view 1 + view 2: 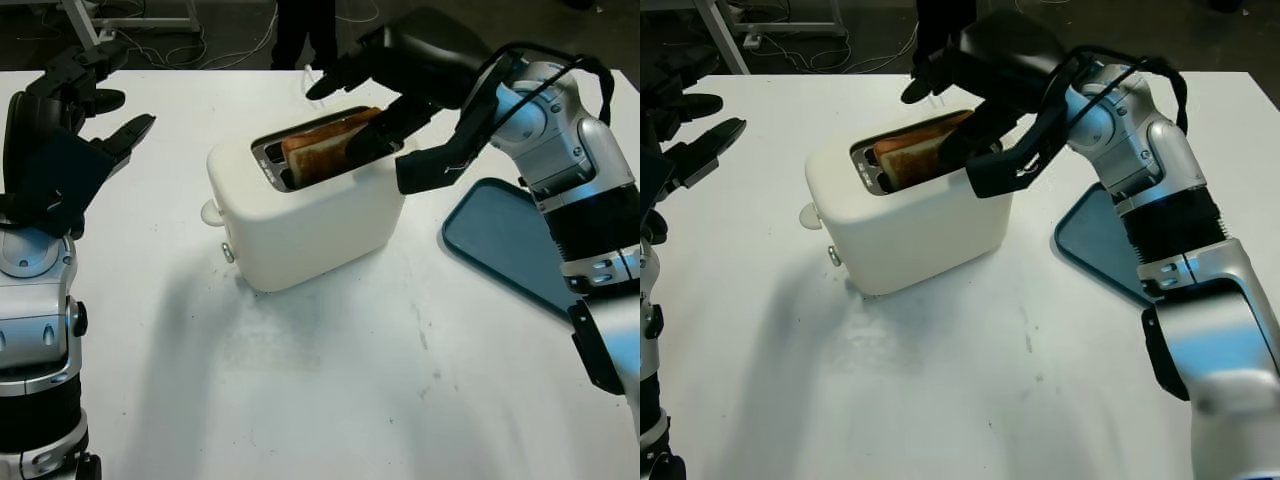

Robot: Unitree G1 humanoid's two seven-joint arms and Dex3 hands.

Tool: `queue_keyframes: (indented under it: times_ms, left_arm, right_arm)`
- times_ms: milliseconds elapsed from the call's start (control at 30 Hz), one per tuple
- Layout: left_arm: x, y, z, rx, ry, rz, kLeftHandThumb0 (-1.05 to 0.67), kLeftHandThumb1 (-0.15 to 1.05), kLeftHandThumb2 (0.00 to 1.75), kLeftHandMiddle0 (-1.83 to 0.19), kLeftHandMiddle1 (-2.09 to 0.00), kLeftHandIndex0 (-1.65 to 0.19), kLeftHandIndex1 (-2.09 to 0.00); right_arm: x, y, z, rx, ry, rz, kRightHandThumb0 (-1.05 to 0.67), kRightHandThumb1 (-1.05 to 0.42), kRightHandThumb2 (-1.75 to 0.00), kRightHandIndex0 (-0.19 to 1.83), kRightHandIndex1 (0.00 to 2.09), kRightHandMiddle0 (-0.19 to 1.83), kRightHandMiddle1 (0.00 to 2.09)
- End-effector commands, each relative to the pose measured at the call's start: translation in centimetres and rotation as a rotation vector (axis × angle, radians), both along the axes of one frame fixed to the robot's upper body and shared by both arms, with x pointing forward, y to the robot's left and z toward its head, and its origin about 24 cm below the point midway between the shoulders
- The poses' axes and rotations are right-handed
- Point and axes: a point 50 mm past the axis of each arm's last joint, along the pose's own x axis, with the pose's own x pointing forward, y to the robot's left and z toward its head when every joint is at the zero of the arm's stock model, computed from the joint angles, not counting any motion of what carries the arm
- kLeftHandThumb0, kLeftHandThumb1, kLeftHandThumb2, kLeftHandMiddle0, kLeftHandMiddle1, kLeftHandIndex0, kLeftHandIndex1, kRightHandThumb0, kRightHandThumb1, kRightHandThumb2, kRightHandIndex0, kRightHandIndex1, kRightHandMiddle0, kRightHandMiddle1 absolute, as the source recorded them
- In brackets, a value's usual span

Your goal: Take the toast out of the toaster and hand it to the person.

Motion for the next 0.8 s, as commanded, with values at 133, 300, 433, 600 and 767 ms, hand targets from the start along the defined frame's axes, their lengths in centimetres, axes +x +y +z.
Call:
queue_keyframes:
  times_ms: [133, 300, 433, 600, 767]
  left_arm:
    - [-0.2, 0.2, -0.1, 0.002, -0.001, 0.009, -0.19, 0.92, 0.15, -0.19, -0.89, -0.43, -0.22]
    - [-0.2, 0.1, -0.1, 0.002, -0.003, 0.007, -0.18, 0.92, 0.15, -0.19, -0.90, -0.43, -0.22]
    - [-0.2, 0.2, -0.2, -0.003, -0.001, 0.013, -0.19, 0.92, 0.15, -0.19, -0.90, -0.43, -0.22]
    - [-0.2, 0.2, -0.2, -0.002, 0.005, 0.011, -0.20, 0.92, 0.16, -0.18, -0.90, -0.42, -0.22]
    - [-0.3, 0.2, -0.2, 0.000, 0.004, 0.013, -0.18, 0.92, 0.16, -0.18, -0.90, -0.42, -0.22]
  right_arm:
    - [0.1, 0.4, -0.3, 0.035, -0.040, 0.062, -1.05, -0.92, -0.23, 0.43, 0.88, 0.80, 0.04]
    - [0.3, 0.5, -0.7, 0.039, -0.039, 0.065, -1.05, -0.92, -0.25, 0.52, 0.82, 0.86, 0.07]
    - [0.3, 0.5, -1.0, 0.049, -0.021, 0.077, -1.04, -0.92, -0.23, 0.65, 0.73, 0.92, 0.09]
    - [0.3, 0.2, -1.0, 0.032, 0.018, 0.091, -0.97, -0.92, -0.13, 0.81, 0.77, 1.05, 0.16]
    - [0.4, 0.0, -1.0, -0.067, 0.074, 0.059, -0.82, -0.86, -0.02, 0.85, 1.46, 0.96, 0.88]
